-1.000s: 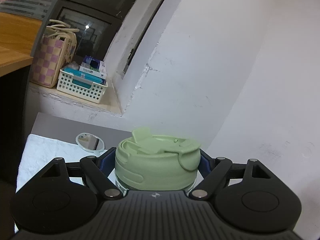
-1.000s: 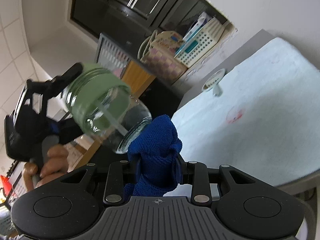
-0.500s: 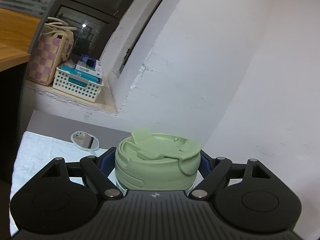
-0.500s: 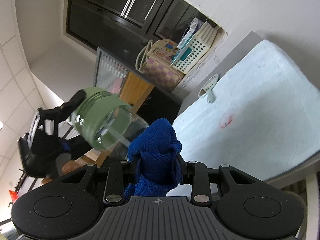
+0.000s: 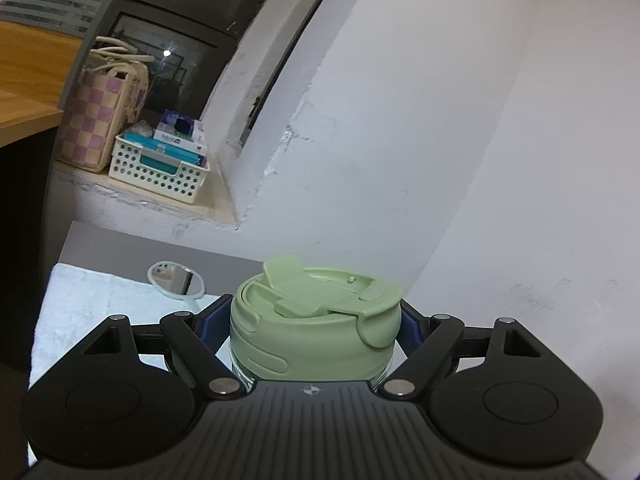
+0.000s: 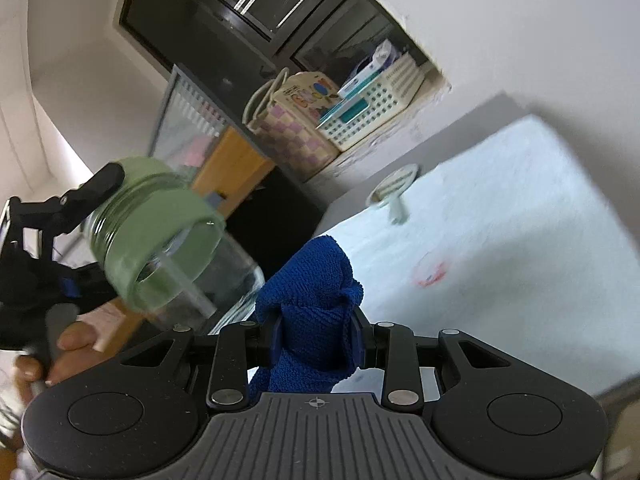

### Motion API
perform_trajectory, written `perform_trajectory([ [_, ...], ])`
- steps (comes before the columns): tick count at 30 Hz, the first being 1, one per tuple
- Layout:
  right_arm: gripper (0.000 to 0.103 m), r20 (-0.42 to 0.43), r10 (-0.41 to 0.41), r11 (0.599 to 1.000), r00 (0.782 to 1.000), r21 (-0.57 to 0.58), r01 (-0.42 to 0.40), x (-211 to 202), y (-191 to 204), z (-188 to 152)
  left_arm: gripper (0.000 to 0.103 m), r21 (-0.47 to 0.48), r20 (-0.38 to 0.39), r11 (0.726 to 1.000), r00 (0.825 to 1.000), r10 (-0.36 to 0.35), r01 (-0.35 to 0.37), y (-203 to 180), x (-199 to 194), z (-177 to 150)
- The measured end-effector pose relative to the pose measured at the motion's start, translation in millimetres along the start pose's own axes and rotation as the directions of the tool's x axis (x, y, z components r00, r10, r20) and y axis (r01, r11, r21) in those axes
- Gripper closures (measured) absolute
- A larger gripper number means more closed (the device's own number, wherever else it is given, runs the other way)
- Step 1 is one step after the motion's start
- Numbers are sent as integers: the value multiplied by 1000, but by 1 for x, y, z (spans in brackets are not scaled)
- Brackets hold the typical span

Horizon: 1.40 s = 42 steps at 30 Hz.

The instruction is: Clean container

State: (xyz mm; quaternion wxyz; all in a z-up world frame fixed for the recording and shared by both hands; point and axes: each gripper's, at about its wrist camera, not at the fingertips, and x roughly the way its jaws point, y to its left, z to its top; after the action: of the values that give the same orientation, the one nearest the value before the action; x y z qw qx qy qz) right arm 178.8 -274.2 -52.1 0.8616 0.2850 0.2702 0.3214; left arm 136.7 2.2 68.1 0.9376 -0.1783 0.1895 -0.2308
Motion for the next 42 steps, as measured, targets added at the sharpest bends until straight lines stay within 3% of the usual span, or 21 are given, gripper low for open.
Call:
perform_trajectory([
  [10,67,-10,-190,963,982,-197,184,7,7,41,17,53,-15,995,996,90,-89,14,7,-15],
  [17,66,-18,-320,901,947,-315,298,24,8,63,17,133,-33,981,988,150,-144,15,19,-33],
  [21,66,-30,-398,844,917,-404,353,43,4,65,17,186,-42,967,982,185,-175,11,25,-43],
  [26,65,-60,-431,818,900,-446,362,60,-3,61,17,196,-58,965,980,191,-176,11,32,-52],
  [32,59,-45,-441,800,896,-471,371,61,1,58,17,234,-57,955,978,199,-180,9,35,-64],
  [36,43,-26,-430,802,903,-469,369,52,6,59,17,254,-51,951,979,198,-179,8,35,-66],
  [42,32,2,-410,792,912,-496,356,33,22,58,17,290,-44,940,979,199,-178,4,36,-68],
])
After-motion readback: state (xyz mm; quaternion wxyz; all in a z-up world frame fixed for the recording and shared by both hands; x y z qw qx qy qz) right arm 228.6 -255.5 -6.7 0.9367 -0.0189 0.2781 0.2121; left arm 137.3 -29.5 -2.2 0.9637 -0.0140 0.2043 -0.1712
